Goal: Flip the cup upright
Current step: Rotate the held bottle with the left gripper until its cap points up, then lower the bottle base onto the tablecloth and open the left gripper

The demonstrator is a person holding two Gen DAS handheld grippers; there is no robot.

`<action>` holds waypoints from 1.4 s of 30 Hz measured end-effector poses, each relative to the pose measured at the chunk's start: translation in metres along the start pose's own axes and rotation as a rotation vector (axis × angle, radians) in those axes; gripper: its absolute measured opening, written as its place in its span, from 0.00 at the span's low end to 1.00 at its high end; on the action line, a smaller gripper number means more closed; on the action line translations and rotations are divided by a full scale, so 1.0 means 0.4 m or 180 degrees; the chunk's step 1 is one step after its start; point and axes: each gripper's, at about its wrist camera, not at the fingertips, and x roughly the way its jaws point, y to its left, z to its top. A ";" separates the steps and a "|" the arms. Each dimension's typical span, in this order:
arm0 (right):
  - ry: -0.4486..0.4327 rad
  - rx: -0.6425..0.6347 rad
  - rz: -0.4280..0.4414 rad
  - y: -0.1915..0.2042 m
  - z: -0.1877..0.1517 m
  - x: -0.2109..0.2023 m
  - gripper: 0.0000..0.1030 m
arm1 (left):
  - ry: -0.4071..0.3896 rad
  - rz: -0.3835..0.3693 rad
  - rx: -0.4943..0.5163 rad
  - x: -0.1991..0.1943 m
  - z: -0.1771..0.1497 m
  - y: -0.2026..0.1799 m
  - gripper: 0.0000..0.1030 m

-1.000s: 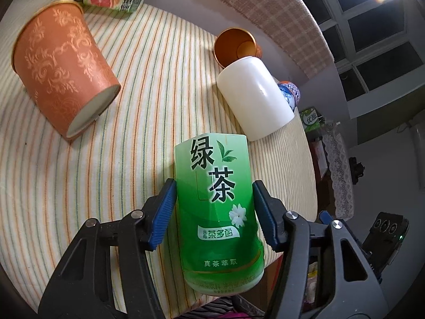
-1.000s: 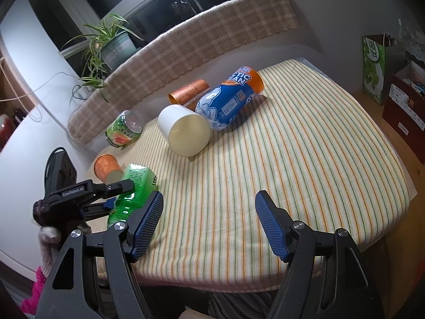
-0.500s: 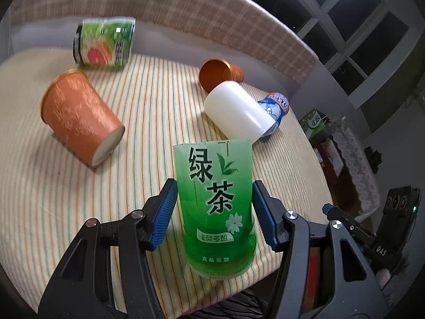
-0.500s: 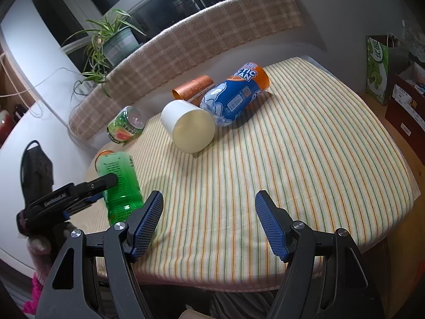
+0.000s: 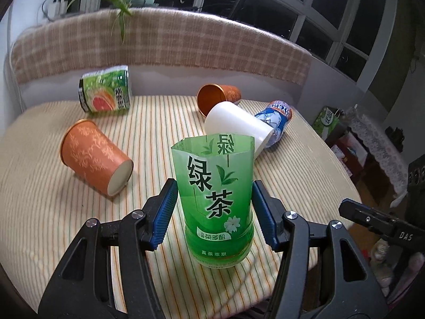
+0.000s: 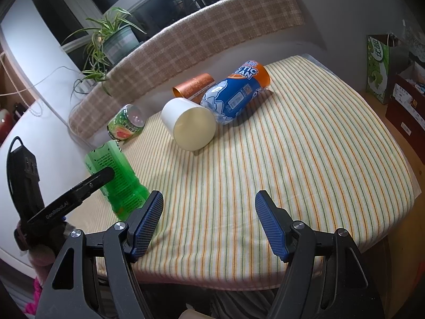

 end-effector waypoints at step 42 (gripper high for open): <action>-0.0098 -0.0212 -0.0059 0.044 -0.009 -0.019 0.69 | 0.0080 -0.0127 0.0026 -0.033 -0.083 -0.003 0.76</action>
